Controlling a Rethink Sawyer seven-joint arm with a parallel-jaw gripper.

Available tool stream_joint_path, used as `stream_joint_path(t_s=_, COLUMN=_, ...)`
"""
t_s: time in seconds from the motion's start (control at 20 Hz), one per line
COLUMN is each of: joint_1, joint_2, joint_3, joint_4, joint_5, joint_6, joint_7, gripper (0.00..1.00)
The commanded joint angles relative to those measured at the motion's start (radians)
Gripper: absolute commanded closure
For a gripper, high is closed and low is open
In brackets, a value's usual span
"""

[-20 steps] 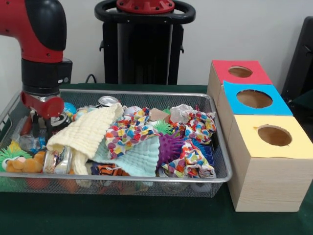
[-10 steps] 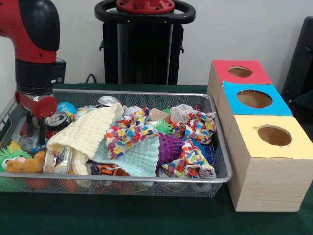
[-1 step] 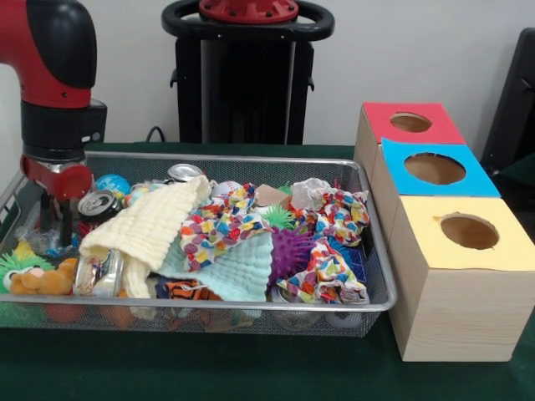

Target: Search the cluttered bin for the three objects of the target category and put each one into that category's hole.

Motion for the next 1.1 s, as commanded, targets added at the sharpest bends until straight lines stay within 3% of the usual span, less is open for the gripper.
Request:
stream_joint_path(t_s=0.05, joint_1=0.009, joint_2=0.097, joint_3=0.041, joint_4=-0.104, joint_5=-0.071, joint_6=-0.043, joint_7=-0.047, gripper=0.0)
stream_joint_path(t_s=0.3, joint_1=0.017, joint_2=0.166, joint_3=0.044, joint_4=-0.184, joint_5=-0.061, joint_6=-0.046, joint_7=-0.041, gripper=0.0)
stream_joint_path(t_s=0.5, joint_1=-0.006, joint_2=0.24, joint_3=0.087, joint_4=-0.26, joint_5=-0.068, joint_6=-0.045, joint_7=-0.074, gripper=0.0)
stream_joint_path(t_s=0.95, joint_1=-0.005, joint_2=0.305, joint_3=0.11, joint_4=-0.318, joint_5=-0.093, joint_6=-0.046, joint_7=-0.103, gripper=0.0)
stream_joint_path(t_s=1.0, joint_1=0.015, joint_2=0.304, joint_3=0.087, joint_4=-0.327, joint_5=-0.084, joint_6=-0.017, joint_7=-0.094, gripper=1.0)
stream_joint_path(t_s=1.1, joint_1=0.023, joint_2=0.298, joint_3=0.08, joint_4=-0.324, joint_5=-0.086, joint_6=-0.02, joint_7=-0.088, gripper=1.0)
